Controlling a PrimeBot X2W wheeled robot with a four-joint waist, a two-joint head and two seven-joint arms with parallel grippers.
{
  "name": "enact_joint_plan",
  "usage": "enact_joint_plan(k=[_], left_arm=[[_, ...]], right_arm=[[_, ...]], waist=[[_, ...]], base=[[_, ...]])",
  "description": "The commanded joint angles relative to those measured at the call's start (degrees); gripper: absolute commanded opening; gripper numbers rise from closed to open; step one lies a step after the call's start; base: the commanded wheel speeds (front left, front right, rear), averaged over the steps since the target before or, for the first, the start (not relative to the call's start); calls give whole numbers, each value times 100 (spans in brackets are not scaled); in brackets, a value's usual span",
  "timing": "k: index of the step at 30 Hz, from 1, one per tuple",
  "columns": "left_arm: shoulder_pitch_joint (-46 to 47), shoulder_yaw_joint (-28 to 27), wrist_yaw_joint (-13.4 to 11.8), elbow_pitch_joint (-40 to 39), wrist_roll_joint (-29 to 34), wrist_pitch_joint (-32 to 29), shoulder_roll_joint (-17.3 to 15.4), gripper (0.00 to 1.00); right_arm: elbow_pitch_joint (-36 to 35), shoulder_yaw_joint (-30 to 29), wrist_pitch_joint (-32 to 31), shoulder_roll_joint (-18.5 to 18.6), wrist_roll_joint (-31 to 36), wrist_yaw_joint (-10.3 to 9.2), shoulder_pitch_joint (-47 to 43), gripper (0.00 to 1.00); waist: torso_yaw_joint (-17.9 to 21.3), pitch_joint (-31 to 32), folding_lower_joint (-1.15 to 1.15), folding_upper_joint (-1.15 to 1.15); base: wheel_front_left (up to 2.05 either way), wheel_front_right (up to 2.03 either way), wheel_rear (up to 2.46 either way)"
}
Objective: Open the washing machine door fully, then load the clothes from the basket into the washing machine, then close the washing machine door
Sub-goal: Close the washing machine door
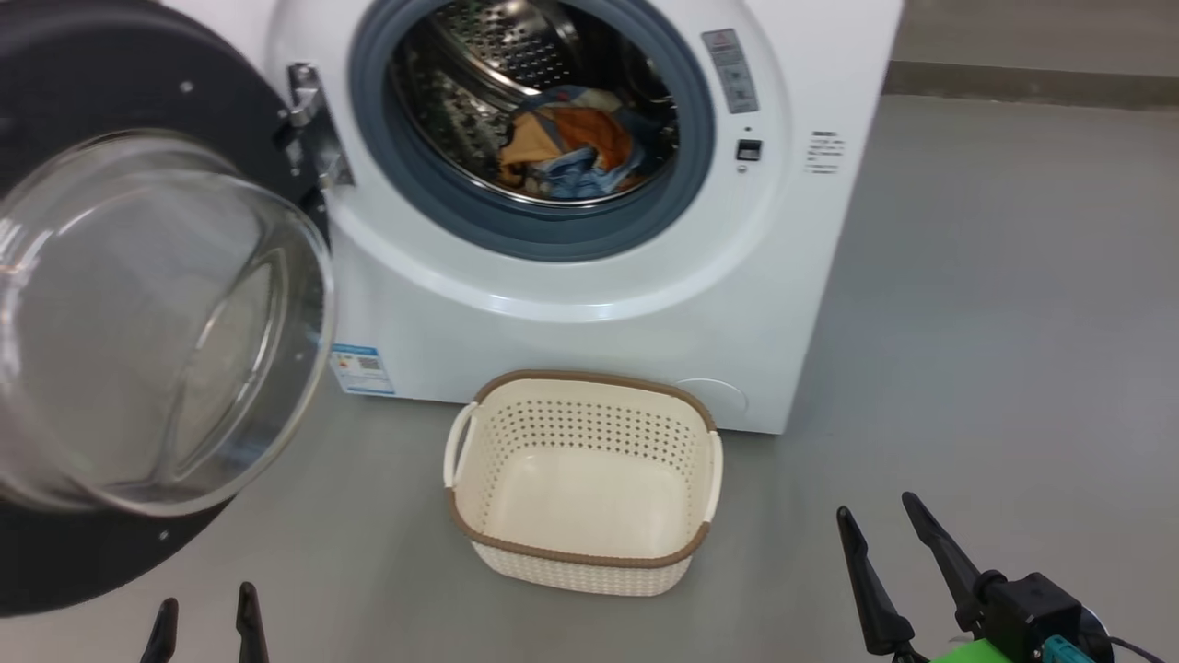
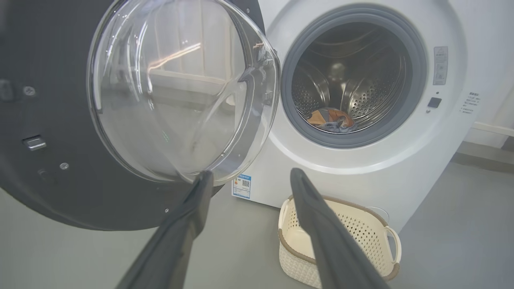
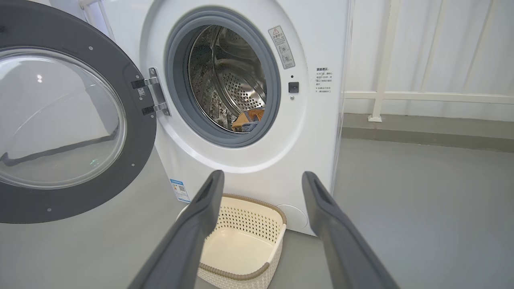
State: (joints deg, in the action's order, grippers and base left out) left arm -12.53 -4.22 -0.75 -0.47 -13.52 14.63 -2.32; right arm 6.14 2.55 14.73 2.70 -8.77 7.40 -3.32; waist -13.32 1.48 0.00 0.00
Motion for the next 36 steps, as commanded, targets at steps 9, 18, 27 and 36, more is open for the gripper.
enact_joint_plan(k=[9,18,27,36], left_arm=[[261,-254,-33,24,-2,37,-55,100],[251,-322,-147,63,-145,37,-55,100],[220,-371,-230,65,-289,37,-55,100],[175,-417,-342,-30,-423,37,-55,100]], right_arm=[[-139,203,27,18,13,9,74,100],[-134,264,27,18,79,9,108,100],[-96,363,27,18,113,9,188,100],[-5,493,27,18,179,9,391,100]], waist=[[-844,31,0,0],[-1305,-45,0,0],[-1590,-100,0,0],[-1648,-210,0,0]], base=[[0,0,0],[0,0,0],[0,0,0],[0,0,0]])
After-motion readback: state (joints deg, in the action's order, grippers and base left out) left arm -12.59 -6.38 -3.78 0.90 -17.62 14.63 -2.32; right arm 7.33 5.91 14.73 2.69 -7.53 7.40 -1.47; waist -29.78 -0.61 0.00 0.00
